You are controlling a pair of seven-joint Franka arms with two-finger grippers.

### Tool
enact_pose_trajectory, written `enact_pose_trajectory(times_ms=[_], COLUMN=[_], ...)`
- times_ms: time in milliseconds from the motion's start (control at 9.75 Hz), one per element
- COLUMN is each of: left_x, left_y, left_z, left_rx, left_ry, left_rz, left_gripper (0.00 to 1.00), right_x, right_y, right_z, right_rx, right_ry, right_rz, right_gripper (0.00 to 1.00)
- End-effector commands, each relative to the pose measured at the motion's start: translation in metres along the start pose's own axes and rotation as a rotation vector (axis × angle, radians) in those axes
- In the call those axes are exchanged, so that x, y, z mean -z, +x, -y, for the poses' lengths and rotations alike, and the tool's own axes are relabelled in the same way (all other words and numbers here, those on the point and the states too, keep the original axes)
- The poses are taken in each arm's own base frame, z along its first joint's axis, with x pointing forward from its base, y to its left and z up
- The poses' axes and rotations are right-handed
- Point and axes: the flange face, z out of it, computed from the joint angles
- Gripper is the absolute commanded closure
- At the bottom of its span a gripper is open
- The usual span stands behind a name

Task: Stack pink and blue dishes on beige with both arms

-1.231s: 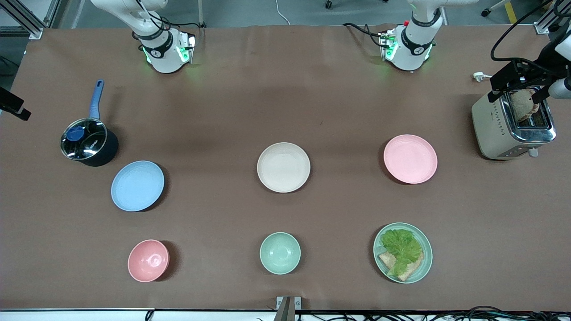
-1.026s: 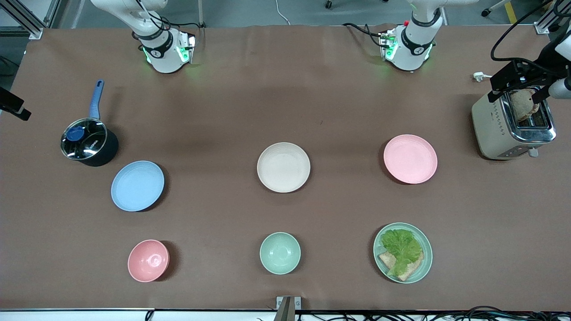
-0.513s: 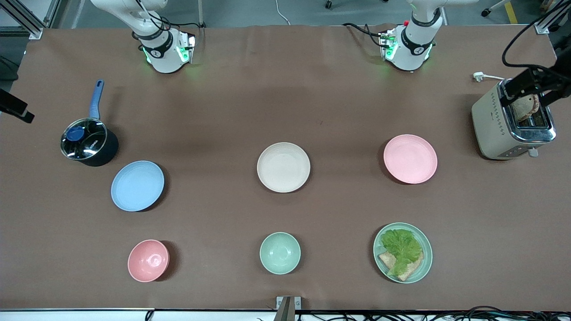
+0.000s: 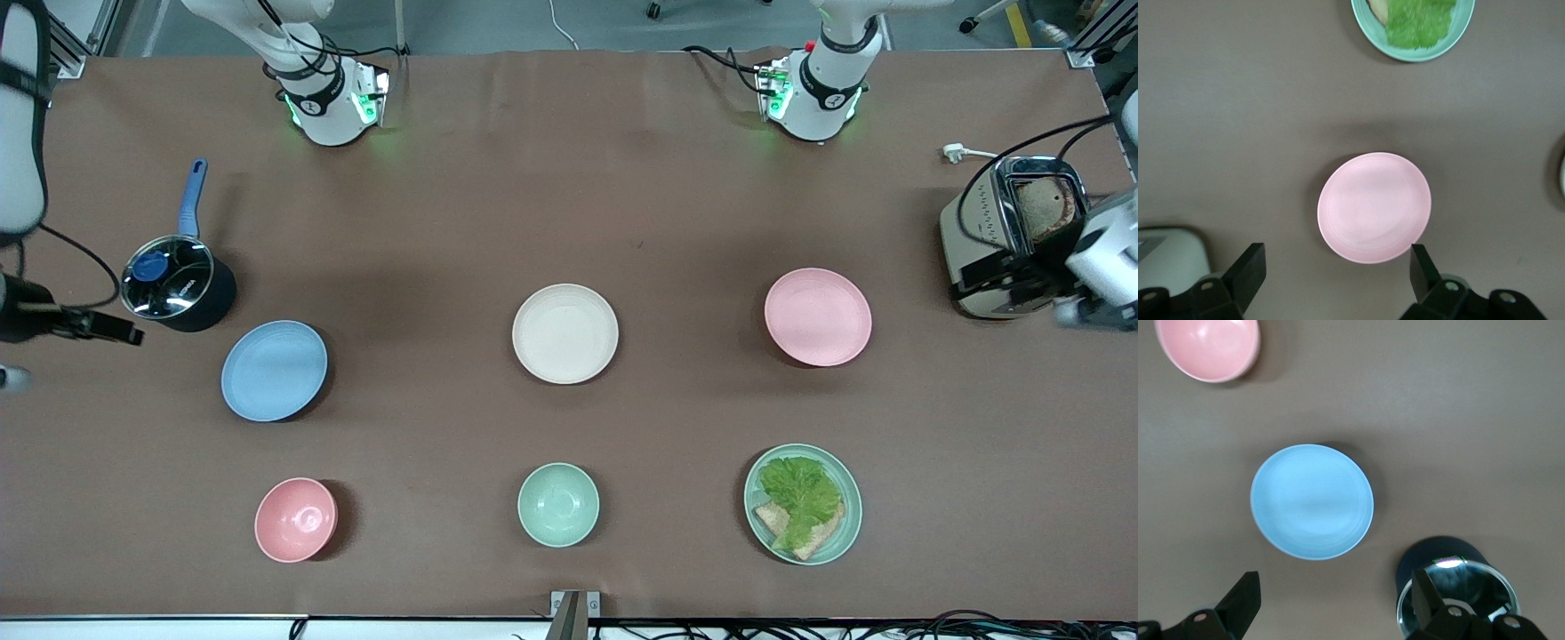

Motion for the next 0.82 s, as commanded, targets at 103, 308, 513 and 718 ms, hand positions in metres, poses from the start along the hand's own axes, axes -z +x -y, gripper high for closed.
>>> enact_pose_trajectory(times_ms=[103, 308, 513, 718], left_x=[-0.127, -0.189, -0.225, -0.251], left_y=[-0.008, -0.019, -0.03, -0.037], left_z=[0.029, 0.05, 0.058, 0.061], left_rx=[-0.114, -0.091, -0.056, -0.029], left_ry=[-0.035, -0.04, -0.061, -0.084], left_rz=[0.077, 0.063, 0.114, 0.152], left_gripper=[0.05, 0.06, 0.14, 0.43], right_x=[-0.11, -0.167, -0.215, -0.238], right_y=[0.01, 0.0, -0.008, -0.022], right_z=[-0.035, -0.051, -0.06, -0.063], right_rx=[0.021, 0.052, 0.063, 0.046], right_ry=[0.129, 0.168, 0.237, 0.279], right_rz=[-0.024, -0.06, -0.088, -0.065], right_gripper=[0.0, 0.0, 0.0, 0.2])
